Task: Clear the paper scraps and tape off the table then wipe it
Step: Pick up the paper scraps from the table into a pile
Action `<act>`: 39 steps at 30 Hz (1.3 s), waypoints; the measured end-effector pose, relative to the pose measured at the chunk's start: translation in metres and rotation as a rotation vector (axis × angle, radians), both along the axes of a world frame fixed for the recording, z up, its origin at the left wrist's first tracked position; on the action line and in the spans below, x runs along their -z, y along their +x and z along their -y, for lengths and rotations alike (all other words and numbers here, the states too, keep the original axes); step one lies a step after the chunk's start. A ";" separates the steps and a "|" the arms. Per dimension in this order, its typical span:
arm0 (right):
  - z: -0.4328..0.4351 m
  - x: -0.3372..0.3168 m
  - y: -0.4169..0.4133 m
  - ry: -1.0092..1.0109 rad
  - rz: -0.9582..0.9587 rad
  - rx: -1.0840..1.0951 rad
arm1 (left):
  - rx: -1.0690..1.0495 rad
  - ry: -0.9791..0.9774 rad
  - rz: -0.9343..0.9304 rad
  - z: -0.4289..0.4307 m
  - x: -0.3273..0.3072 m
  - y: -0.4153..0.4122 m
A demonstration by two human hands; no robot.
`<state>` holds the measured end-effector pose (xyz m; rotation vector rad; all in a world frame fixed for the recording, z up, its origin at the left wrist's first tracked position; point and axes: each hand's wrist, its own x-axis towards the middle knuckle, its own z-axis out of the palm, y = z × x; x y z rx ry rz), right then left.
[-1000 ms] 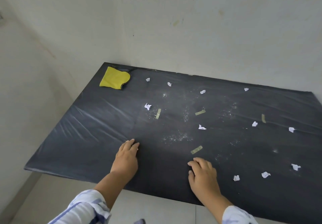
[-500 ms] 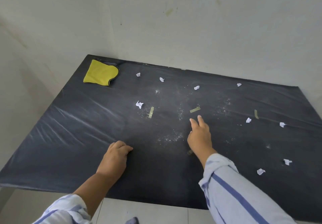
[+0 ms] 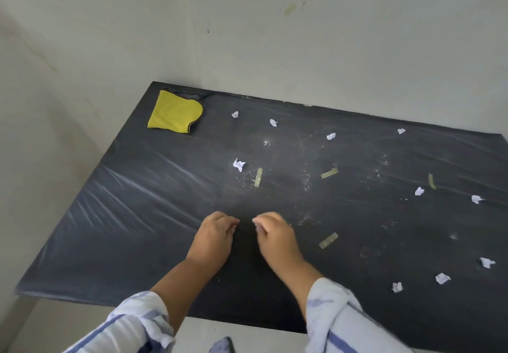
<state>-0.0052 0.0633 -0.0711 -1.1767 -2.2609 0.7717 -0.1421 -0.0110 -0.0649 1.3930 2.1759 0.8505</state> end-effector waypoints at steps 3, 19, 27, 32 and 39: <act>0.020 -0.001 -0.016 -0.144 0.008 0.000 | 0.017 -0.043 0.058 -0.002 -0.005 0.002; -0.026 -0.007 -0.015 0.014 0.225 0.068 | -0.010 -0.087 -0.087 -0.076 -0.008 -0.027; -0.102 0.005 -0.035 0.107 0.296 -0.010 | -0.037 -0.113 -0.183 -0.138 0.011 -0.039; -0.167 0.005 -0.058 0.131 0.187 0.019 | -0.038 -0.014 -0.292 -0.137 0.031 -0.041; -0.249 -0.004 -0.094 0.077 0.298 -0.050 | -0.049 0.007 -0.377 -0.139 0.036 -0.042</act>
